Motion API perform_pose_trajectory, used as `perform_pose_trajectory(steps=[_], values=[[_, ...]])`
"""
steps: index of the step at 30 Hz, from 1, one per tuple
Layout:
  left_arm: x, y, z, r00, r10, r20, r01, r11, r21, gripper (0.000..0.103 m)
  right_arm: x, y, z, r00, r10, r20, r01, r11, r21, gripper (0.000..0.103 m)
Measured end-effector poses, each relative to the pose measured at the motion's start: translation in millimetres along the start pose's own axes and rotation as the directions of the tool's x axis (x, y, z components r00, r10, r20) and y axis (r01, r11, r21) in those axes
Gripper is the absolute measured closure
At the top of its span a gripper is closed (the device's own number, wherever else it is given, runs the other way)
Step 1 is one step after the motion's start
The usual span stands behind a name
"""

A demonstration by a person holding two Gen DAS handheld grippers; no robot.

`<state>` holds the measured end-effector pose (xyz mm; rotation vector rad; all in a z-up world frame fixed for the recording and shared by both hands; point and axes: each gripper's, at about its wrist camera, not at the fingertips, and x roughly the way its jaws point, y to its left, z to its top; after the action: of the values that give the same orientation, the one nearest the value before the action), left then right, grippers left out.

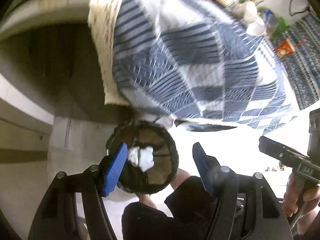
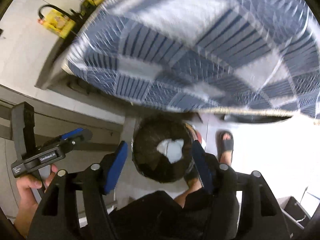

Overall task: Collect trash
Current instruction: 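Raise both tools back toward the remaining trash on the counter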

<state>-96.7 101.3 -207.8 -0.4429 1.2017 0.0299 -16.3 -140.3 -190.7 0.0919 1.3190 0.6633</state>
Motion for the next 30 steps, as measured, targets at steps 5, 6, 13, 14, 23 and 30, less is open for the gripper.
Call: perform_pose_trajectory(steps=[5, 6, 13, 14, 23, 30], values=[[-33.9, -13.6, 22.5, 0.997, -0.012, 0.075, 0.008, 0.999, 0.050, 0.038, -42.3, 7.5, 24.9, 0.994, 0.012, 0.108, -0.010, 1.000, -0.018, 0.035], [-41.0, -17.3, 27.8, 0.995, -0.014, 0.094, 0.008, 0.998, 0.064, 0.038, -50.5, 7.1, 30.7, 0.991, 0.011, 0.134, -0.008, 1.000, -0.024, 0.032], [-70.7, -36.7, 61.5, 0.985, -0.029, 0.173, 0.011, 0.994, 0.109, 0.038, -87.7, 6.5, 69.6, 0.968, 0.013, 0.249, -0.005, 0.999, -0.034, 0.024], [-73.3, -40.3, 66.6, 0.983, -0.031, 0.182, 0.010, 0.994, 0.113, 0.038, -91.4, 5.6, 75.4, 0.966, 0.011, 0.259, -0.002, 0.999, -0.038, 0.024], [-83.0, -71.1, 118.9, 0.976, -0.030, 0.218, -0.005, 0.988, 0.154, 0.037, -116.5, -15.1, 123.3, 0.945, 0.013, 0.328, -0.001, 0.999, -0.037, 0.024], [-76.3, -94.4, 157.5, 0.976, -0.038, 0.212, -0.002, 0.982, 0.188, 0.028, -122.1, -31.7, 158.6, 0.940, 0.015, 0.340, -0.004, 0.999, -0.031, 0.011]])
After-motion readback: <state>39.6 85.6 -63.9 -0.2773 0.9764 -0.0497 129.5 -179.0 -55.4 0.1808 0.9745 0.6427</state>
